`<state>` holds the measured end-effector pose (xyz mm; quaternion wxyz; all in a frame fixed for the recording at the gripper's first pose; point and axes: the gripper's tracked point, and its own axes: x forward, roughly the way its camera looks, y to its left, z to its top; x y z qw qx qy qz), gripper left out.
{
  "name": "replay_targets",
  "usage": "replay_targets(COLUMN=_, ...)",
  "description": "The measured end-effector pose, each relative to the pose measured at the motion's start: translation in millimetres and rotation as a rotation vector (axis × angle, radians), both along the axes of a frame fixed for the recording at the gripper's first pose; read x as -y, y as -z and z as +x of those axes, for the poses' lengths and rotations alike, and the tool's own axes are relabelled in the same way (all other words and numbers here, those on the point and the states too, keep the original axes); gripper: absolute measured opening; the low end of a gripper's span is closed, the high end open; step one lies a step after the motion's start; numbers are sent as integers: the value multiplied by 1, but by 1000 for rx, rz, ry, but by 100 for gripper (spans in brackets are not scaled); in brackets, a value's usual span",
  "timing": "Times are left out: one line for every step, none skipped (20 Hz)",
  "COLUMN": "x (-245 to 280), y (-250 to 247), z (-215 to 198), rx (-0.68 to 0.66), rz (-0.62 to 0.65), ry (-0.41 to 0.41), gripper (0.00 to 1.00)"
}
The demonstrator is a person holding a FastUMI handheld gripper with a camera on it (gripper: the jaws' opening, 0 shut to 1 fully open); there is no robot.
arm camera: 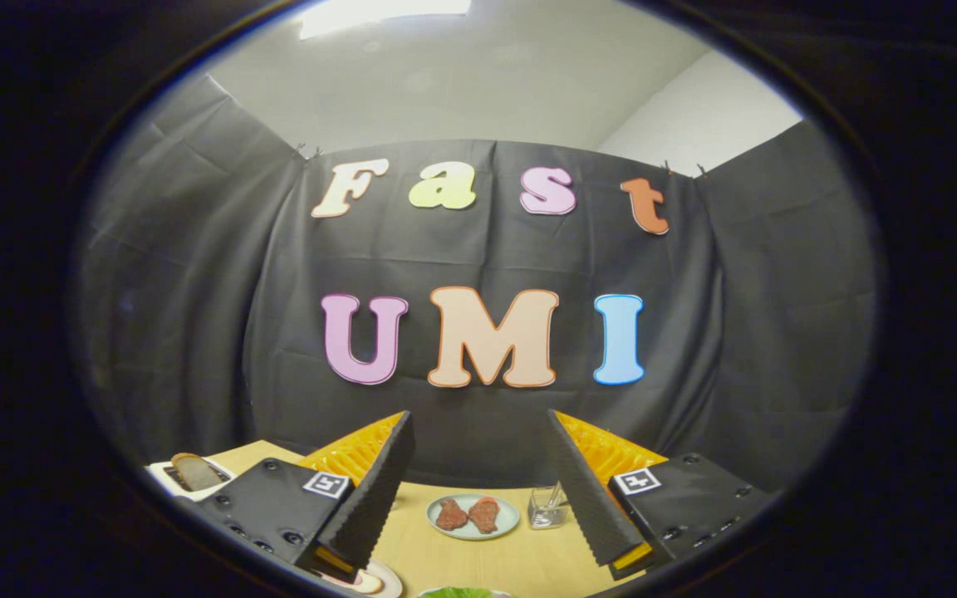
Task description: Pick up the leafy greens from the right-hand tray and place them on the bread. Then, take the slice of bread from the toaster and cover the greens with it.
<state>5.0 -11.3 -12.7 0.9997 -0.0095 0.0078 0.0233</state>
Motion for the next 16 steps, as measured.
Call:
replay_targets(x=-1, y=1, z=0, rx=-1, rz=1, ry=-13, gripper=99)
replay_targets(x=-2, y=3, z=1, rx=-3, rz=2, ry=-27, gripper=99)
replay_targets(x=-2, y=5, z=1, rx=-3, rz=0, ry=-43, gripper=99)
replay_targets(x=-2, y=6, z=1, rx=-5, rz=-4, ry=-59, gripper=99)
replay_targets(x=-2, y=9, z=2, rx=-7, rz=-13, ry=-75, gripper=99)
replay_targets(x=0, y=12, z=3, rx=-11, rz=-25, ry=-89, gripper=99)
replay_targets(x=0, y=16, z=4, rx=-19, rz=-40, ry=-108, gripper=99)
replay_targets(x=0, y=21, z=5, rx=-29, rz=-58, ry=-126, gripper=99)
replay_targets(x=0, y=26, z=5, rx=-39, rz=-79, ry=-148, gripper=99)
replay_targets(x=-1, y=32, z=5, rx=-53, rz=-97, ry=-177, gripper=99)
replay_targets(x=-7, y=36, z=3, rx=-61, rz=-106, ry=-216, gripper=99)
replay_targets(x=-10, y=39, z=2, rx=-70, rz=-122, ry=-250, gripper=99)
replay_targets(x=-12, y=42, z=-3, rx=-82, rz=-146, ry=-283, gripper=99)
replay_targets(x=-12, y=50, z=-2, rx=-94, rz=-173, ry=-309, gripper=99)
replay_targets(x=-14, y=55, z=-3, rx=-109, rz=-200, ry=-338, gripper=99)
replay_targets(x=-17, y=63, z=-6, rx=-123, rz=-221, ry=-367, gripper=99)
